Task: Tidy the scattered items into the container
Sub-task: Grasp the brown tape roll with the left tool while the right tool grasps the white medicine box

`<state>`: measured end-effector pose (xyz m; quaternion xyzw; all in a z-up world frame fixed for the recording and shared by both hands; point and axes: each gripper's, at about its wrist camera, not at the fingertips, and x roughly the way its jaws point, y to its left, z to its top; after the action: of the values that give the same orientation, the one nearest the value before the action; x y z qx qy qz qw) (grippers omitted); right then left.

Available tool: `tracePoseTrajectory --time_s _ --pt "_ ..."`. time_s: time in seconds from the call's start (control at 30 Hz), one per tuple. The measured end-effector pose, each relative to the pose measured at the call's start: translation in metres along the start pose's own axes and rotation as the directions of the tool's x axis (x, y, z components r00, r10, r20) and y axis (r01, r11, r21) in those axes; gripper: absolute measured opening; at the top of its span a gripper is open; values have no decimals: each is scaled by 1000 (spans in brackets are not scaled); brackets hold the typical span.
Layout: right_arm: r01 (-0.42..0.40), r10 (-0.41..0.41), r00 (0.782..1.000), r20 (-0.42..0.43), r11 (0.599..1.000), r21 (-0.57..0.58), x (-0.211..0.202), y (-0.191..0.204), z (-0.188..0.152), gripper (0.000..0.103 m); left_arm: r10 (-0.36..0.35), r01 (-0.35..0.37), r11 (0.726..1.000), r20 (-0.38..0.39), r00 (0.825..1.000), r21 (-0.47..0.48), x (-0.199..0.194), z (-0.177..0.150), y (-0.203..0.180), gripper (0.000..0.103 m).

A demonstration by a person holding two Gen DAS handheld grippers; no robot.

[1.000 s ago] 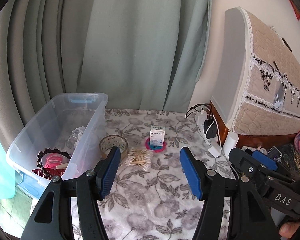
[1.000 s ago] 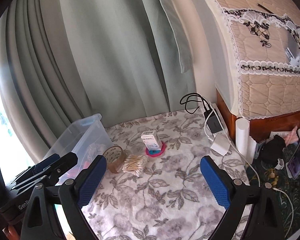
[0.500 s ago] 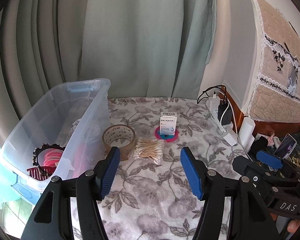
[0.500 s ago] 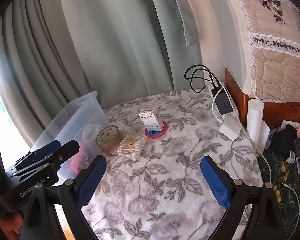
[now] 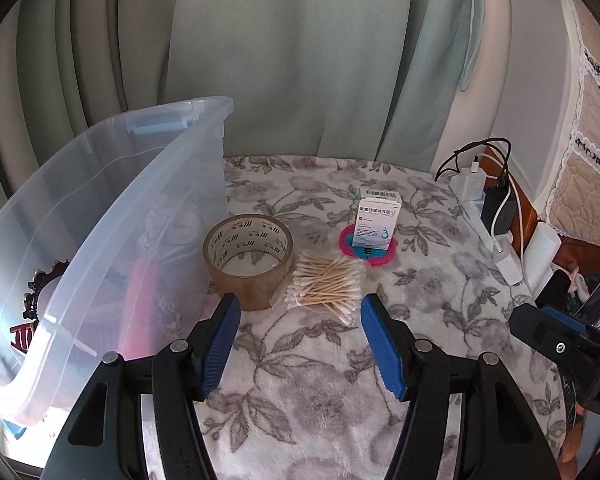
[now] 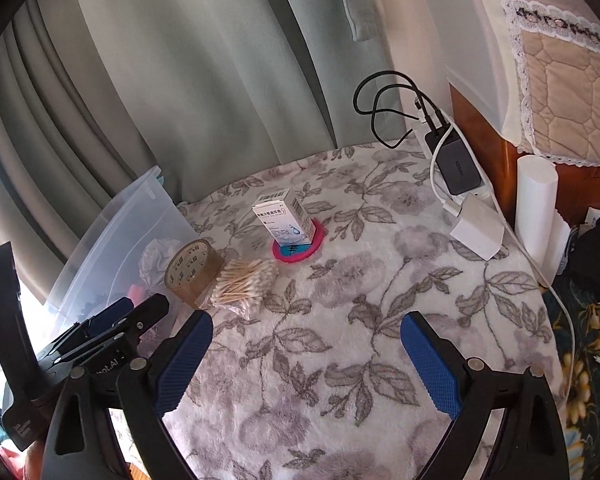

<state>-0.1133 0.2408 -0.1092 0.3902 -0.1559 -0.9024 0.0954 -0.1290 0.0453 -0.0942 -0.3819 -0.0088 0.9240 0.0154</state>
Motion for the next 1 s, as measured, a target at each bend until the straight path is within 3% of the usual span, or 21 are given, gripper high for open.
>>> tracePoseTrajectory --time_s 0.17,0.63,1.0 --pt "-8 7 999 -42 999 -31 30 3 10 97 6 -7 1000 -24 1000 -10 30 8 7 64" --pt "-34 30 998 -54 996 -82 101 11 50 97 -18 15 999 -79 997 -38 95 29 15 64" --pt "-70 64 996 -60 992 -103 145 23 69 97 30 -33 999 -106 994 -25 124 35 12 64"
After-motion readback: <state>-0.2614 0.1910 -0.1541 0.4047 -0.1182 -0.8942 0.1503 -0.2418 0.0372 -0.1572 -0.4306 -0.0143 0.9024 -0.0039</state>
